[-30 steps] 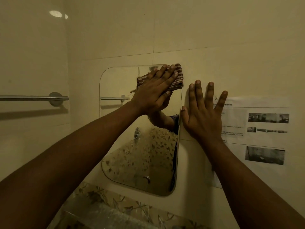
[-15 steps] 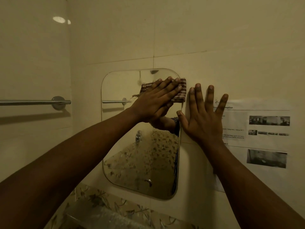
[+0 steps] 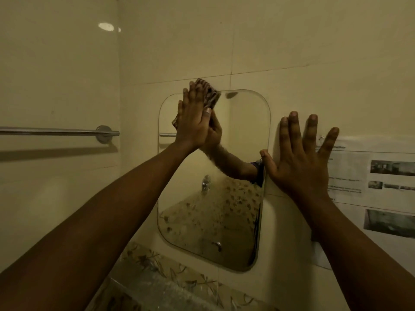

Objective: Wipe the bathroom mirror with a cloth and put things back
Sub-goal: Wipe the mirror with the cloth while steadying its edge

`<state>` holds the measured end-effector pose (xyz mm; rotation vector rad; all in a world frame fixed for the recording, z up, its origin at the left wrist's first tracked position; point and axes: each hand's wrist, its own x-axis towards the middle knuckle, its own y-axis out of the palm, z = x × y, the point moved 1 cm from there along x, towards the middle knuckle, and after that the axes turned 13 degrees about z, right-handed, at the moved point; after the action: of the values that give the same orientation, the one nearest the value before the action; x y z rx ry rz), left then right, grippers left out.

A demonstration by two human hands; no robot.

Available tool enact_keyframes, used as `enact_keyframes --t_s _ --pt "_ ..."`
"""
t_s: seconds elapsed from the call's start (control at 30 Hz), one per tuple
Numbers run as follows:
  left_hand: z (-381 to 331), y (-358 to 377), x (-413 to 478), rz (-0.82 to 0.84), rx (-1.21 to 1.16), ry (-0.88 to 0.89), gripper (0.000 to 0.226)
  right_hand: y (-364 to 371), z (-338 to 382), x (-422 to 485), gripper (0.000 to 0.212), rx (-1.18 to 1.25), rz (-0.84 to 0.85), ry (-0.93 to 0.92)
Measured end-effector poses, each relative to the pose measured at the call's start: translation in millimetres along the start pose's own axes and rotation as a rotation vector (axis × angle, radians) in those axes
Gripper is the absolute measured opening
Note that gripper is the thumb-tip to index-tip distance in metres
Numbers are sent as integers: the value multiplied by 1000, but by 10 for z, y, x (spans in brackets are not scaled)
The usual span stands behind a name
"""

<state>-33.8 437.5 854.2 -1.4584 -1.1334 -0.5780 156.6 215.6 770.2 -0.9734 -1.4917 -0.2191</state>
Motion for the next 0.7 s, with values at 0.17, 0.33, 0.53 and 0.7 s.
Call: enact_keyframes --t_s 0.17,0.33,0.53,0.7 --pt "405 -127 -34 -40 -144 -231 67 -4 5 -5 98 3 -11 -10" --pt "598 -203 -10 -89 -283 -356 63 -9 -2 -8 98 -4 -12 -8" --pt "534 -190 103 -166 -429 -530 61 -23 10 -8 98 2 -15 -9" --pt "216 5 85 -210 -372 -561 64 -19 14 1 98 0 -8 -3"
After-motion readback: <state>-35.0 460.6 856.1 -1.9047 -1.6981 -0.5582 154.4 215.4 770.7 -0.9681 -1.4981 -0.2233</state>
